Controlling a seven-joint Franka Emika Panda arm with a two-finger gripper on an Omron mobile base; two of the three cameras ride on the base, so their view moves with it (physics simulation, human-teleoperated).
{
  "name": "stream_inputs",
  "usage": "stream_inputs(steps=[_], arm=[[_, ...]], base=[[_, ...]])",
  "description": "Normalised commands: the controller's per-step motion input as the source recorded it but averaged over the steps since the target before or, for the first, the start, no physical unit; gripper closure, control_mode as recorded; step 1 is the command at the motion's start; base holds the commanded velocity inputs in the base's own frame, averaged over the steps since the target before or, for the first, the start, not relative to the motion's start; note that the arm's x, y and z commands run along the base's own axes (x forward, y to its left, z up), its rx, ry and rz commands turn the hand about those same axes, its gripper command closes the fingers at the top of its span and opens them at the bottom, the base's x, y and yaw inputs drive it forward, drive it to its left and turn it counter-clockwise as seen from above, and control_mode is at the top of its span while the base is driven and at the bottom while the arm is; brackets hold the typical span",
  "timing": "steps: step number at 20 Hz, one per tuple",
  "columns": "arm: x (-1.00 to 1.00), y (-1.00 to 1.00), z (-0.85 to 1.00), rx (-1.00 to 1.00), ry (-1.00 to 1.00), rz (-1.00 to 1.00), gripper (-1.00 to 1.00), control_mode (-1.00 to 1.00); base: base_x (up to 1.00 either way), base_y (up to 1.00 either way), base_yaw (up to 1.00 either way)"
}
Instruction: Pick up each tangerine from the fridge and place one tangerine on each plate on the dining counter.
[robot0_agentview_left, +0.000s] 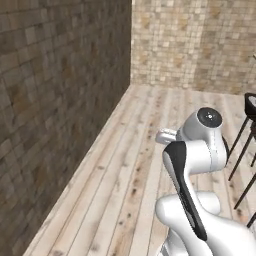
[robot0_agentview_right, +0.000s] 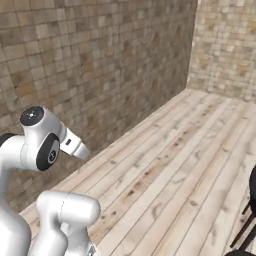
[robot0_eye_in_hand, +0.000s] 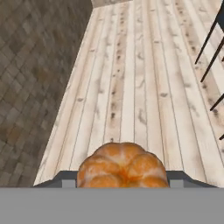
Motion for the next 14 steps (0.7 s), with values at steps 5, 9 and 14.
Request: stream_inputs(steps=[5, 9, 14], arm=[[0.0, 0.0, 0.0, 0.0, 0.0, 0.0, 1.0, 1.0], [0.0, 0.0, 0.0, 0.0, 0.0, 0.0, 1.0, 1.0], [0.0, 0.0, 0.0, 0.0, 0.0, 0.0, 1.0, 1.0]], base=[[0.46, 0.16, -0.5], [0.69, 0.34, -0.43], [0.81, 0.36, -0.44]])
